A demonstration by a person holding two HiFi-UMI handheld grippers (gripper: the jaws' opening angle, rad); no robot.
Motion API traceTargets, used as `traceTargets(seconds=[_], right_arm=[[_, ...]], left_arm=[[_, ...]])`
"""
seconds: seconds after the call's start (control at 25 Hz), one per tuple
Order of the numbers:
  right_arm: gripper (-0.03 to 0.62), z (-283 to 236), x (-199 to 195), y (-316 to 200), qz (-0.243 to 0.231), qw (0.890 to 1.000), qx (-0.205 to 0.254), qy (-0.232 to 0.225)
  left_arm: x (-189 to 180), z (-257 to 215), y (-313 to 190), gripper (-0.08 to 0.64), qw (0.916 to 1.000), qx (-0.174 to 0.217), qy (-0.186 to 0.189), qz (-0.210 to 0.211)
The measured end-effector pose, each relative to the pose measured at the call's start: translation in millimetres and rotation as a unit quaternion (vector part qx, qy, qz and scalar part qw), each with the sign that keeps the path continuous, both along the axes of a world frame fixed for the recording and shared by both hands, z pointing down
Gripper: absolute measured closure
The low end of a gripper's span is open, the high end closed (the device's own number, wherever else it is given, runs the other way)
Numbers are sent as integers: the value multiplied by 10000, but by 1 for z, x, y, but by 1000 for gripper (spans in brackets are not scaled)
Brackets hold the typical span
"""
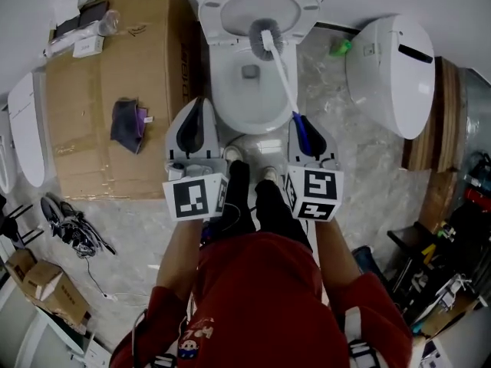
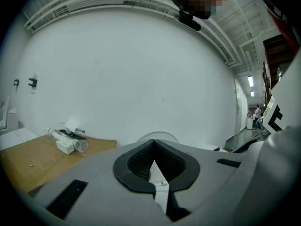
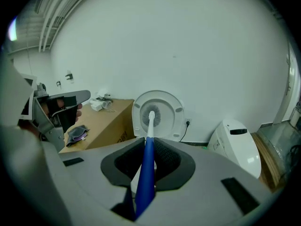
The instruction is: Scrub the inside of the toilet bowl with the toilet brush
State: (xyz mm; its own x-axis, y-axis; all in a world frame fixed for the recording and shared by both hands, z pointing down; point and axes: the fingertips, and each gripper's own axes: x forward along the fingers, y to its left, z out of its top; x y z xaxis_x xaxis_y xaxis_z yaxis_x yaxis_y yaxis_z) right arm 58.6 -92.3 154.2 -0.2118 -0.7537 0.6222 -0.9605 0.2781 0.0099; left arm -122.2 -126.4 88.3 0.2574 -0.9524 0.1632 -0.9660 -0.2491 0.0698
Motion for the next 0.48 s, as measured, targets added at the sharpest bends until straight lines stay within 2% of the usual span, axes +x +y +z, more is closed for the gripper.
traceTargets(seconds=[0.24,0.48], right_arm=[[531,62,-3,-8,124,9994,-292,152],[531,154,4,-9,202,9982,-547,159]], left_arm=[[-6,64,-12,548,9995,-290,40,89],[-1,148,-17,548,9989,-436,37,149]])
